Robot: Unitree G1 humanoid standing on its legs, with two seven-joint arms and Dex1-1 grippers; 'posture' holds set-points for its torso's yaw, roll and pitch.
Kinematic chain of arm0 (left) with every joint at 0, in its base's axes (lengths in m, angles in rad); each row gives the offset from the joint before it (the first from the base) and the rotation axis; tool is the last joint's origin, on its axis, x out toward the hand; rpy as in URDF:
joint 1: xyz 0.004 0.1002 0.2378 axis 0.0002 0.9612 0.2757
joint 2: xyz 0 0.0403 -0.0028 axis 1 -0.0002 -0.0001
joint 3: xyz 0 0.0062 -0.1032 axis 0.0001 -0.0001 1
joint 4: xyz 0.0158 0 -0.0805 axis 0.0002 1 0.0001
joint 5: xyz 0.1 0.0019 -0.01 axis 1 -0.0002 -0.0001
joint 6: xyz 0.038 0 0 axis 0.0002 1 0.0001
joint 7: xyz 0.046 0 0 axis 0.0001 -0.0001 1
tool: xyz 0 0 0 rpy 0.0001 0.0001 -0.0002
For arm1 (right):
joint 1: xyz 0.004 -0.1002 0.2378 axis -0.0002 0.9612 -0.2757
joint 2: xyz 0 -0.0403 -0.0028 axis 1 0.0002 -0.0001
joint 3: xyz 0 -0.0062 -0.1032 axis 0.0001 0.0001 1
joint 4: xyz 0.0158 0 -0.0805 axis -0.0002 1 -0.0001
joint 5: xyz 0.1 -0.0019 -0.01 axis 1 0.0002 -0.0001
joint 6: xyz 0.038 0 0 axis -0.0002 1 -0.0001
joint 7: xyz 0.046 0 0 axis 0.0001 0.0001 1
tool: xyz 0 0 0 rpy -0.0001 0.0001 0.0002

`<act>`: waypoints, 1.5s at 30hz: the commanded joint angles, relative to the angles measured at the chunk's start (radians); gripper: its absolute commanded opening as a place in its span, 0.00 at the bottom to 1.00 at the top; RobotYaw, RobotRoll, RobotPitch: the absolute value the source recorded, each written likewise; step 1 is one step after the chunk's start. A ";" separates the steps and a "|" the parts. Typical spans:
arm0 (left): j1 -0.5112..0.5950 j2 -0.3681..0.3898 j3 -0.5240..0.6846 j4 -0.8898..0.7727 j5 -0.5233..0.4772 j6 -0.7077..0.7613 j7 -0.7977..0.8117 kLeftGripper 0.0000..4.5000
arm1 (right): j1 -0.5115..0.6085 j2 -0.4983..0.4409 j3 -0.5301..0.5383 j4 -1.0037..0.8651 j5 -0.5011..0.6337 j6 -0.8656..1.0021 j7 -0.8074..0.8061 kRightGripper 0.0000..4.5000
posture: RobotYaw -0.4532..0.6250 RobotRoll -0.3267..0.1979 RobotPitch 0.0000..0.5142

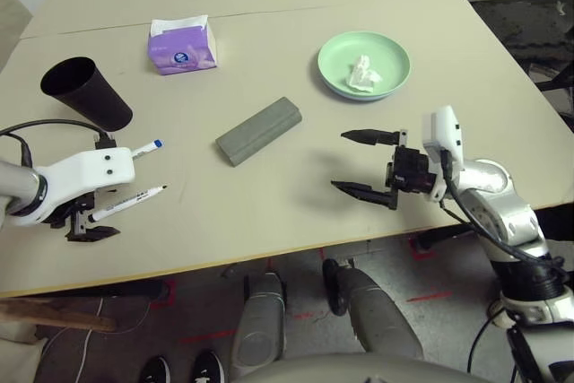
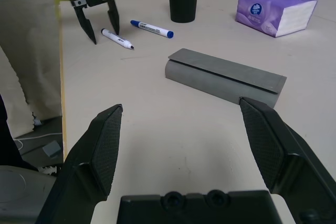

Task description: Organize and tidy the items on the table.

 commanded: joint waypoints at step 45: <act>-0.629 -0.360 0.522 0.313 -0.429 0.009 0.630 0.06 | -0.008 0.087 -0.063 -0.043 0.034 0.086 -0.264 1.00 | 0.40 0.62 0.52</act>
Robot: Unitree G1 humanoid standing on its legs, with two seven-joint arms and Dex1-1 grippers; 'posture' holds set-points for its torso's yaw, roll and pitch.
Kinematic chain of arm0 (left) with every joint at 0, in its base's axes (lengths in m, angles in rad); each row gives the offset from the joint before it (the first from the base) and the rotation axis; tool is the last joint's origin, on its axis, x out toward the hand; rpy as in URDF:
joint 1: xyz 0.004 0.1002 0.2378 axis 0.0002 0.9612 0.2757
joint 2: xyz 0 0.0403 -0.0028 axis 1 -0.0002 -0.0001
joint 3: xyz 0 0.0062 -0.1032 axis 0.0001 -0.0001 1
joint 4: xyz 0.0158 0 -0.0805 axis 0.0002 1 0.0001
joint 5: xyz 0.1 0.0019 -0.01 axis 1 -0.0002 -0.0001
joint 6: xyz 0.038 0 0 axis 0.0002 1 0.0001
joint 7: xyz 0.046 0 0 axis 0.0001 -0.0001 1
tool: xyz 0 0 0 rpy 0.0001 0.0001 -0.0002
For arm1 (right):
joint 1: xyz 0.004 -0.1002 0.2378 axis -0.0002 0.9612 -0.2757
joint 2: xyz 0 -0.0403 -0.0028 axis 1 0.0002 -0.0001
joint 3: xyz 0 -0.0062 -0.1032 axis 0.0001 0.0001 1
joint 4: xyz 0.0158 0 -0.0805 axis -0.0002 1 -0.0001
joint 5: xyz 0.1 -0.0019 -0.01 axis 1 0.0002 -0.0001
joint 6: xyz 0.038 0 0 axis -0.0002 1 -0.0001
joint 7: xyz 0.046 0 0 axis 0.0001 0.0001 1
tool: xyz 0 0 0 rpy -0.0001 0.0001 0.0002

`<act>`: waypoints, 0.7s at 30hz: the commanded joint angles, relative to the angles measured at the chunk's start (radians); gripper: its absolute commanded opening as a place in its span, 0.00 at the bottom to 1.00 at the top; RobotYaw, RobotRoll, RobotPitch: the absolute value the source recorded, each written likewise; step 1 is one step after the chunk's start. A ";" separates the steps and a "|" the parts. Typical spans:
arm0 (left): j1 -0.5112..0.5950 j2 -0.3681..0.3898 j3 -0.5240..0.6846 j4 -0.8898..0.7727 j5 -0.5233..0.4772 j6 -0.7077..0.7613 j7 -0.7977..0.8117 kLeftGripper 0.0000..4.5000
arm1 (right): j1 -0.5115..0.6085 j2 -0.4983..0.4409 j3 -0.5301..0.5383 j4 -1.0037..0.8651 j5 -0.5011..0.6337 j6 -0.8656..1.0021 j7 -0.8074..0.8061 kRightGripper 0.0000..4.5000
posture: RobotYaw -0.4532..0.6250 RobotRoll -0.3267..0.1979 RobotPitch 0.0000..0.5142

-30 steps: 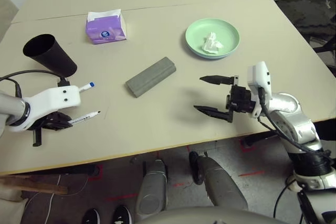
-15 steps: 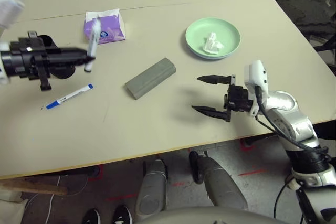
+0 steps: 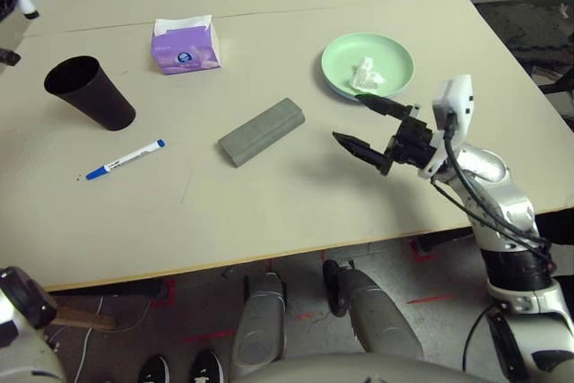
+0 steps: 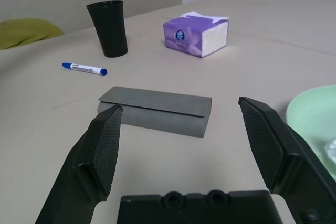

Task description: Organize and tidy the items on the table.

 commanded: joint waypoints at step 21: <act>-0.060 -0.118 -0.213 0.490 0.190 -0.479 0.149 0.06 | 0.055 -0.027 0.003 -0.105 0.014 0.054 -0.037 1.00 | 0.35 0.62 0.49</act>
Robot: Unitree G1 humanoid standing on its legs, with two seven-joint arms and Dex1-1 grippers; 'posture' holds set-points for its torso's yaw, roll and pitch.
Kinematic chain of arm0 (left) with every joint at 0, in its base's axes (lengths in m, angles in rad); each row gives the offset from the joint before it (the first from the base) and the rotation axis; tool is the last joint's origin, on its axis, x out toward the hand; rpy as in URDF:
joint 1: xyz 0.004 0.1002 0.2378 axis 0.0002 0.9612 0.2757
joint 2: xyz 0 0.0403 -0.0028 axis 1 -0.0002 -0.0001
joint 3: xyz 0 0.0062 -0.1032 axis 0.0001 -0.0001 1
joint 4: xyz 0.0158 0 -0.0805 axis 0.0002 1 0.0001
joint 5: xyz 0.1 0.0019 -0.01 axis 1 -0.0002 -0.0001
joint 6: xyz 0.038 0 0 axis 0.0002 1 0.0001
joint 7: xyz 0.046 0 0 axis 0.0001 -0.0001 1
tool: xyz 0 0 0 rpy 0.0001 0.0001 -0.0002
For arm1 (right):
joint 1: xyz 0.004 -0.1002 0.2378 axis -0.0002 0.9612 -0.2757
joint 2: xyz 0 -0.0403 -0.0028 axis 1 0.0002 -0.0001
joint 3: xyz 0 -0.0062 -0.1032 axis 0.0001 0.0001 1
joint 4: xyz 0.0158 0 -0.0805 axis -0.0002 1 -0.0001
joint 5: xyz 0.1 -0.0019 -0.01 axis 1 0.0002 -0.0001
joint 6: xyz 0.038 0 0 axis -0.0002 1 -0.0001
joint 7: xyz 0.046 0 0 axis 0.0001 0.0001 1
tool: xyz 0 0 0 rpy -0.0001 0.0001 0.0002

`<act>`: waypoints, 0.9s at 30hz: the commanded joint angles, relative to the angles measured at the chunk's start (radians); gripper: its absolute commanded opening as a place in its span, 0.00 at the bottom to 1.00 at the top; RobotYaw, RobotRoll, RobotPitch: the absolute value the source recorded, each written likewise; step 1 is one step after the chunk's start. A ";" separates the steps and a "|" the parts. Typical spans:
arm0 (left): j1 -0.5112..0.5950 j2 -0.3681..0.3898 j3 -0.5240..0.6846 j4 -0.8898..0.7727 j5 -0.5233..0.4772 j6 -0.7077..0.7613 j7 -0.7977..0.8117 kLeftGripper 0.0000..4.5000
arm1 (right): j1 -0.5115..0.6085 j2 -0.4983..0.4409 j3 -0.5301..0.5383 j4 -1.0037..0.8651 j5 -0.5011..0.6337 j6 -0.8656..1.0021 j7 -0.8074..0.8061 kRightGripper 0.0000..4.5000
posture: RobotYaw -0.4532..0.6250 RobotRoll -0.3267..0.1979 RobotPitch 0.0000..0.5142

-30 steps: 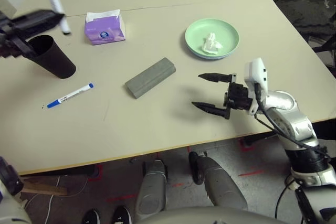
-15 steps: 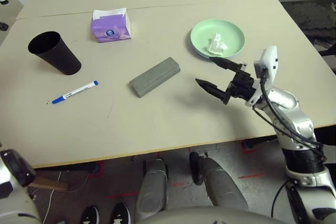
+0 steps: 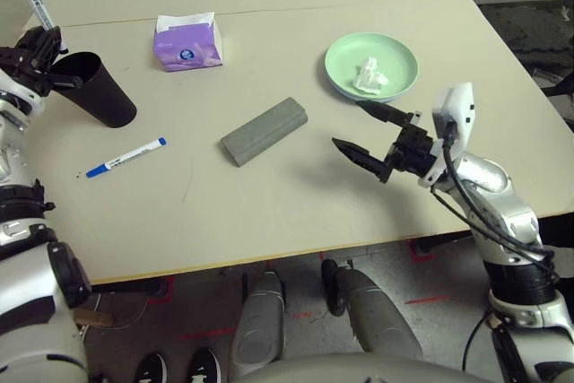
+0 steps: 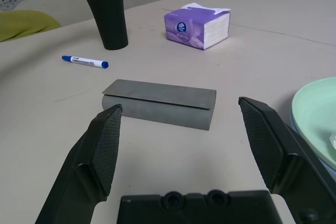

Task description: Organize and tidy the items on the table.

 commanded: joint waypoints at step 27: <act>0.141 -0.025 0.059 -0.130 -0.080 0.085 0.060 0.99 | -0.039 -0.031 0.004 0.049 -0.008 -0.030 0.046 1.00 | 0.37 0.62 0.49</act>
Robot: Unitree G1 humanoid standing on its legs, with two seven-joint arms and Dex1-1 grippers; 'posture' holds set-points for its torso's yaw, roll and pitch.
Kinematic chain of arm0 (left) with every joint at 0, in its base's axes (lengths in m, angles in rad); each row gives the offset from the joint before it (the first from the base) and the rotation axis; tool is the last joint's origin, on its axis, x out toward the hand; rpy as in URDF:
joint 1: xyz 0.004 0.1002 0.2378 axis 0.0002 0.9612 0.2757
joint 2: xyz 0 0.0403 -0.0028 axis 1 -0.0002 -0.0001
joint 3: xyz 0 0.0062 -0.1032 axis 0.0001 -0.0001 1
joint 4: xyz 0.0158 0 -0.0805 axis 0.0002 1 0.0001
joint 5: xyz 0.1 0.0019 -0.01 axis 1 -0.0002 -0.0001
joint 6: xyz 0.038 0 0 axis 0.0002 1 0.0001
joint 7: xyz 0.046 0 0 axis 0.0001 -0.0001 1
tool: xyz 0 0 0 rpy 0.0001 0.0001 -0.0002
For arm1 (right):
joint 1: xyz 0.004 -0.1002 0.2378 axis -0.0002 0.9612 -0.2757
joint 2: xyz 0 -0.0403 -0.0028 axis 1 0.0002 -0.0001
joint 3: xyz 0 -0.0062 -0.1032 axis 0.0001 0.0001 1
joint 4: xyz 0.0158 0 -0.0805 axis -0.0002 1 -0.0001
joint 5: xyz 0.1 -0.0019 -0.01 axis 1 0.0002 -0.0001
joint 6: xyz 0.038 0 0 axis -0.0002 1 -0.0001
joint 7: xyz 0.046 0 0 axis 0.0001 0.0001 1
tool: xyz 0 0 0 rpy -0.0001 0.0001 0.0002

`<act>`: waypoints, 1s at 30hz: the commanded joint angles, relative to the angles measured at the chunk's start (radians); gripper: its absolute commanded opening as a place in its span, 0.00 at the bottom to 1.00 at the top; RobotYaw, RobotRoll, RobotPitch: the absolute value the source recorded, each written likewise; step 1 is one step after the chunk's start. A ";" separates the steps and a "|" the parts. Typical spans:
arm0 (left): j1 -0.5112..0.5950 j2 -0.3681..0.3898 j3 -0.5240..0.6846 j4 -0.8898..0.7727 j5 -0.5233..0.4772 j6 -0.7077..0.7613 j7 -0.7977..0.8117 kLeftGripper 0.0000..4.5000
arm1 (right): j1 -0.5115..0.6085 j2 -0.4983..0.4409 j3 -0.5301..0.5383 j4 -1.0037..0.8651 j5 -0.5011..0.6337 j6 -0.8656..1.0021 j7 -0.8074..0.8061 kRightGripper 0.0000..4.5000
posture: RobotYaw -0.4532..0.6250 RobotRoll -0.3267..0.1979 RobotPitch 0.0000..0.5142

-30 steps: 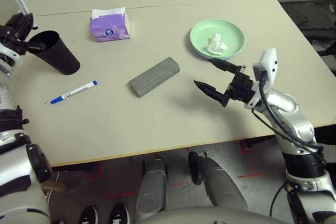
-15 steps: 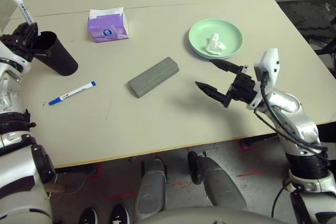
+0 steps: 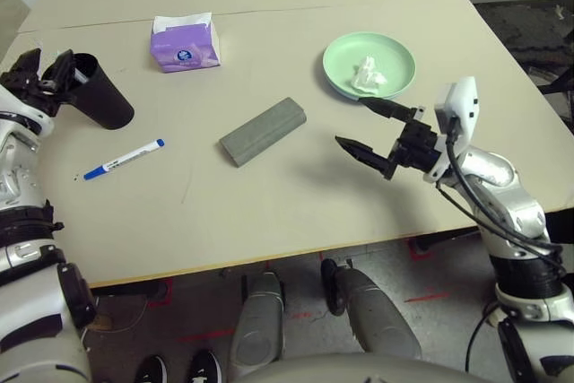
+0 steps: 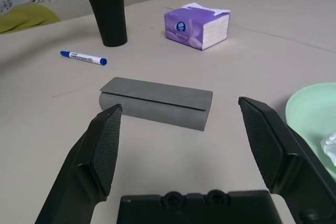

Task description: Organize and tidy the items on the table.

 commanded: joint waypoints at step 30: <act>0.465 0.519 0.053 -0.731 -0.158 0.694 -0.916 1.00 | -0.003 0.018 0.176 0.187 -0.028 -0.337 0.411 1.00 | 0.43 0.62 0.54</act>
